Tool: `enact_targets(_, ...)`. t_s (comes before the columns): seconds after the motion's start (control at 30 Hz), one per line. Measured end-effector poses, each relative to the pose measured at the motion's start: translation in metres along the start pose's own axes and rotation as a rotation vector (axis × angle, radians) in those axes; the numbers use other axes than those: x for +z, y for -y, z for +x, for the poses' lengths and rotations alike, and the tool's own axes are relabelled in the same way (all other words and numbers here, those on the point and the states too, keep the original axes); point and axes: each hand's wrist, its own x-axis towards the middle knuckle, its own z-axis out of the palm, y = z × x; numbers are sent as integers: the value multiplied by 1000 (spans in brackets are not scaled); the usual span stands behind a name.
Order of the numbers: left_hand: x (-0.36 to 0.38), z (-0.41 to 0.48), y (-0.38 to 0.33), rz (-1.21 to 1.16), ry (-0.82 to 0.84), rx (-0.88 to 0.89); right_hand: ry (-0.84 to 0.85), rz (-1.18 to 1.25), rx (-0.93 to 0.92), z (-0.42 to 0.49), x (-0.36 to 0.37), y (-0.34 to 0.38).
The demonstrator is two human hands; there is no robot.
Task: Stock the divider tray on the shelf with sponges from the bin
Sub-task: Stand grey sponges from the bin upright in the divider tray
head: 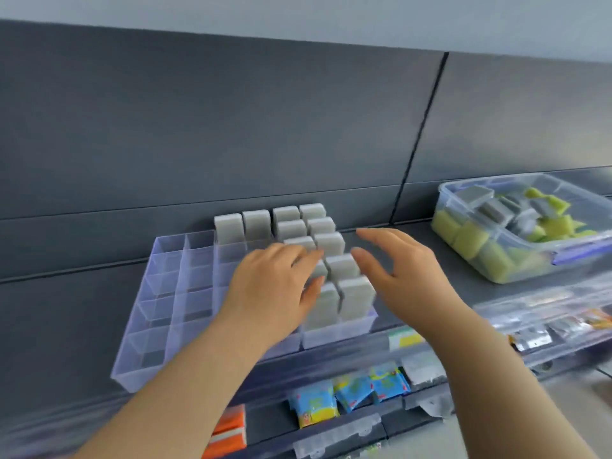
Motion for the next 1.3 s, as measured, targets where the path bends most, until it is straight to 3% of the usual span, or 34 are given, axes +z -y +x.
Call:
enact_targets(0.27, 35, 14, -210, -203, 93, 39, 35, -62, 329, -149, -123, -125)
enact_targets(0.47, 56, 18, -287, -186, 169, 114, 9, -51, 494, -214, -175, -175)
enact_targets(0.8, 117, 78, -329, -239, 177, 146, 35, -60, 622, -218, -193, -263)
enact_targets(1.07, 173, 201, -311, -275, 39, 120, -11, -46, 581, -106, -221, -348)
enact_targets(1.3, 205, 296, -306, -294, -63, 122, -188, -40, 519, -29, -253, -399)
